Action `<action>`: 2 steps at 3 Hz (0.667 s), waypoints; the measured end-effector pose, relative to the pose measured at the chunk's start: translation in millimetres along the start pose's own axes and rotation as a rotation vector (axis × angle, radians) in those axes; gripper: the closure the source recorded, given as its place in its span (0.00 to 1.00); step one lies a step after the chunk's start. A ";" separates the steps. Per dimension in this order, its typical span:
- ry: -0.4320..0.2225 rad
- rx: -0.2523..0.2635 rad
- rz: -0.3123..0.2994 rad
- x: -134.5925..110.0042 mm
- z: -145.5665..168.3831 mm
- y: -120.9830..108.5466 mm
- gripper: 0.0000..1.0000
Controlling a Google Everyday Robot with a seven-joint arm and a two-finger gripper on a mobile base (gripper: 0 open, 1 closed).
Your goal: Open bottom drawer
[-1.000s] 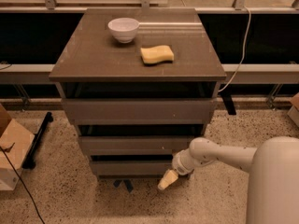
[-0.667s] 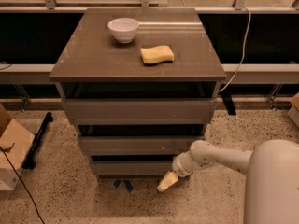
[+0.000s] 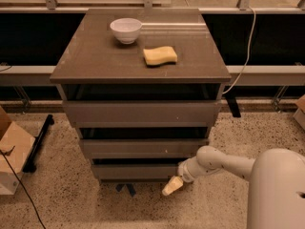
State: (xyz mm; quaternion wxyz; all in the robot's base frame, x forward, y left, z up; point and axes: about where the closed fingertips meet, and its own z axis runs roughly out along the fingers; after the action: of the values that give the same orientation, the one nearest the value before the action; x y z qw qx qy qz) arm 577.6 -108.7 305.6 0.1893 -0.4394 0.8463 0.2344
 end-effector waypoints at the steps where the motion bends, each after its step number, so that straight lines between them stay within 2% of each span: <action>1: -0.012 -0.003 0.016 5.0 4.8 -11.5 0.00; 2: -0.018 -0.006 0.021 8.1 9.6 -24.4 0.00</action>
Offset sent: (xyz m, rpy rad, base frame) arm 0.0383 -0.0265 -0.0252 0.0259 -0.0025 -0.0317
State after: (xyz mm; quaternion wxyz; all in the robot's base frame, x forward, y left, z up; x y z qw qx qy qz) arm 594.6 -120.9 287.8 0.1930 -0.4287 0.8485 0.2429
